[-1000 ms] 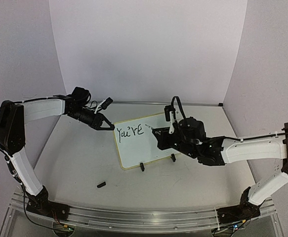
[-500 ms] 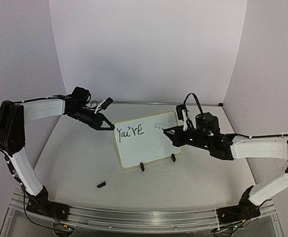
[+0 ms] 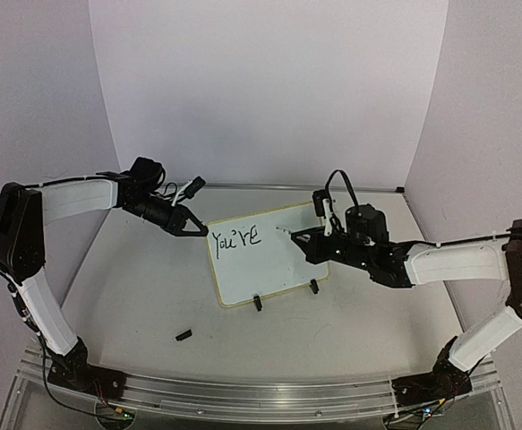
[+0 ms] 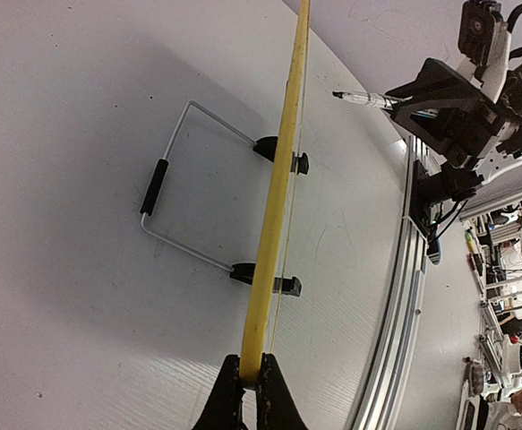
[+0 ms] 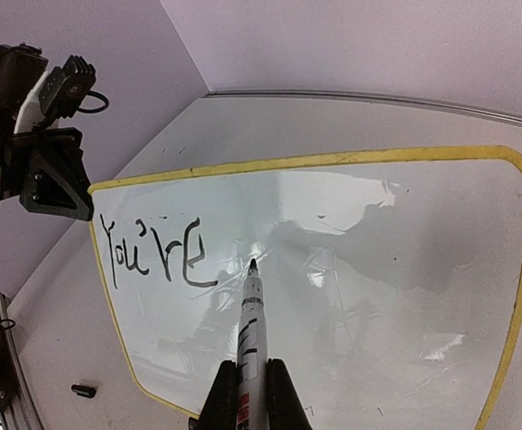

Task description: Write a sentence on the whiteboard

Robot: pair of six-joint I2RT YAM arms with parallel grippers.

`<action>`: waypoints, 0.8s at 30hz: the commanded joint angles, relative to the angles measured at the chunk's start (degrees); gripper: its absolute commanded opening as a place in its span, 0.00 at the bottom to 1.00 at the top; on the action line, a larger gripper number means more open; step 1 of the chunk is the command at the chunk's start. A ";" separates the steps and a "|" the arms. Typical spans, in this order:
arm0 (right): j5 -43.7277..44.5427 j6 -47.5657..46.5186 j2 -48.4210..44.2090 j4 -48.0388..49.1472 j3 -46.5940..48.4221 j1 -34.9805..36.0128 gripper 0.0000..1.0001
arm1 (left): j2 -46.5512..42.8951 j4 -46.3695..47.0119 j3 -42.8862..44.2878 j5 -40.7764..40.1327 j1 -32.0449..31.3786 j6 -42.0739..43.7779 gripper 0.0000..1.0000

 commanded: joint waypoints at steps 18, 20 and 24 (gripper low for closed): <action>1.05 0.30 6.33 3.42 4.42 -0.04 0.00 | -0.61 -0.40 1.54 -2.76 -1.01 2.48 0.00; 1.99 0.64 6.26 2.92 4.26 -0.02 0.00 | -0.66 -0.37 1.54 -2.74 -1.01 2.48 0.00; 4.64 1.45 6.06 2.00 3.75 0.00 0.00 | -0.66 -0.39 1.57 -2.75 -1.02 2.48 0.00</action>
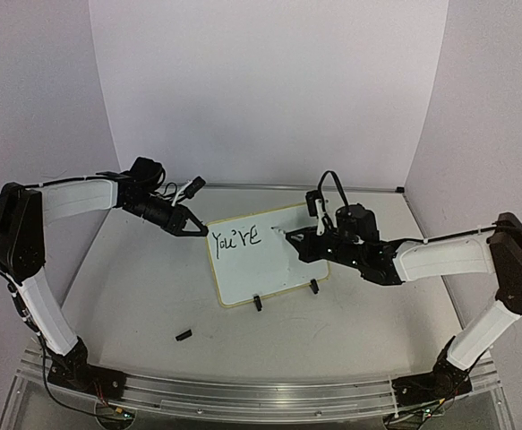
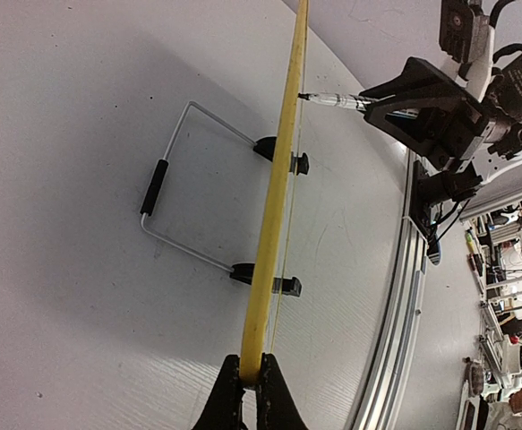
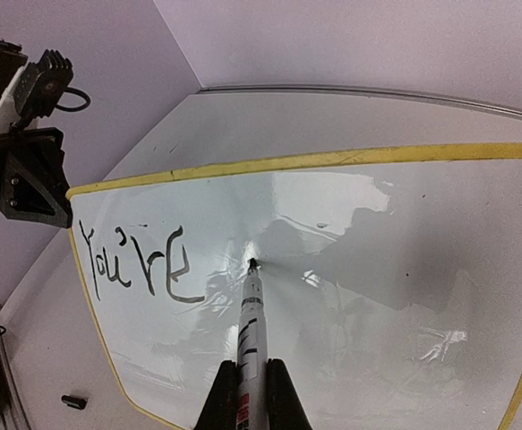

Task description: Write a sentence on the whiteboard

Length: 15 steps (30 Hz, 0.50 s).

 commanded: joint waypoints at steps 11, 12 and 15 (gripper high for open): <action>6.28 1.21 -0.31 1.14 1.34 -0.04 0.00 | -0.71 -0.38 1.59 -2.66 -1.01 2.50 0.00; 5.96 1.14 0.07 1.39 1.63 -0.04 0.00 | -0.75 -0.36 1.57 -2.65 -1.03 2.57 0.00; 5.41 1.00 0.90 2.04 2.28 0.02 0.00 | -0.71 -0.45 1.58 -2.71 -1.01 2.57 0.00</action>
